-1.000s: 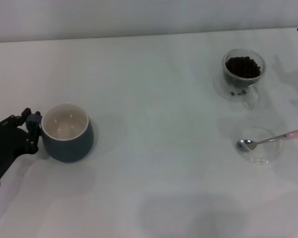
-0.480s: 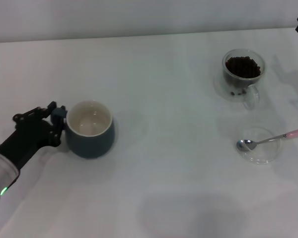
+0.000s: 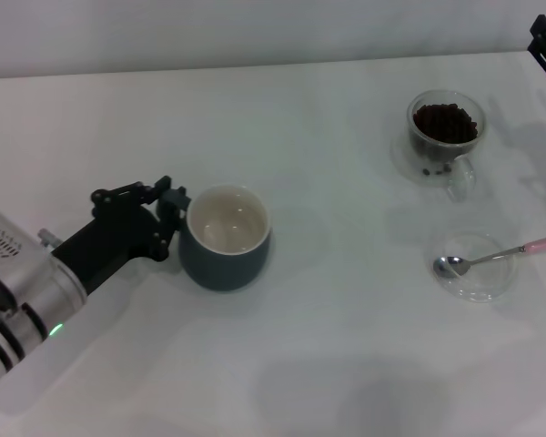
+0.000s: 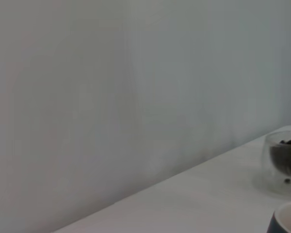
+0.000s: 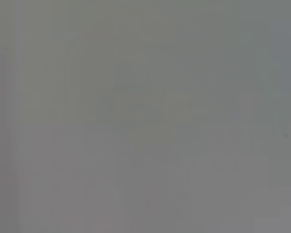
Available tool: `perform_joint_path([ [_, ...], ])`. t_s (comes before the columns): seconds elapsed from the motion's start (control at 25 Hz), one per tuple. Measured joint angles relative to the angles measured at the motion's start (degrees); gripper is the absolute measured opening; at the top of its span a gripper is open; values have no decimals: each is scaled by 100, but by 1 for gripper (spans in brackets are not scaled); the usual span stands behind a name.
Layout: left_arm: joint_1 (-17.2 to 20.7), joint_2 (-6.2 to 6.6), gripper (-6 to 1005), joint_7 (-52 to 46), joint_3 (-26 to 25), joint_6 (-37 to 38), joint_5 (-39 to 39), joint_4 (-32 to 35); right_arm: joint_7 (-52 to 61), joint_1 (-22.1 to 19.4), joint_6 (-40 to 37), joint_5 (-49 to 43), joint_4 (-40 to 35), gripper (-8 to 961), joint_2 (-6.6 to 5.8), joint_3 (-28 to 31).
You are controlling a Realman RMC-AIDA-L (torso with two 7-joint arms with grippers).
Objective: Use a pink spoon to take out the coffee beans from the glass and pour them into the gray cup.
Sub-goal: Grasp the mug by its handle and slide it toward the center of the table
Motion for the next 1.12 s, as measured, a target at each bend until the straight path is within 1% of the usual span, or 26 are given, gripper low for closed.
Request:
perform_joint_path([
  [0.24, -31, -31, 166, -19, 190, 83, -13, -101, 0, 10, -15, -8, 0, 874, 0, -5],
  [0.4, 17, -40, 165, -40, 299, 95, -26, -147, 0, -3, -16, -8, 0, 872, 0, -6],
  [0.8, 268, -32, 155, -49, 312, 95, -78, -170, 0, -40, 2, -18, 0, 873, 0, -6],
  [1.12, 307, -21, 149, -49, 311, 136, -95, -163, 0, -63, 3, -16, 0, 872, -4, -6],
])
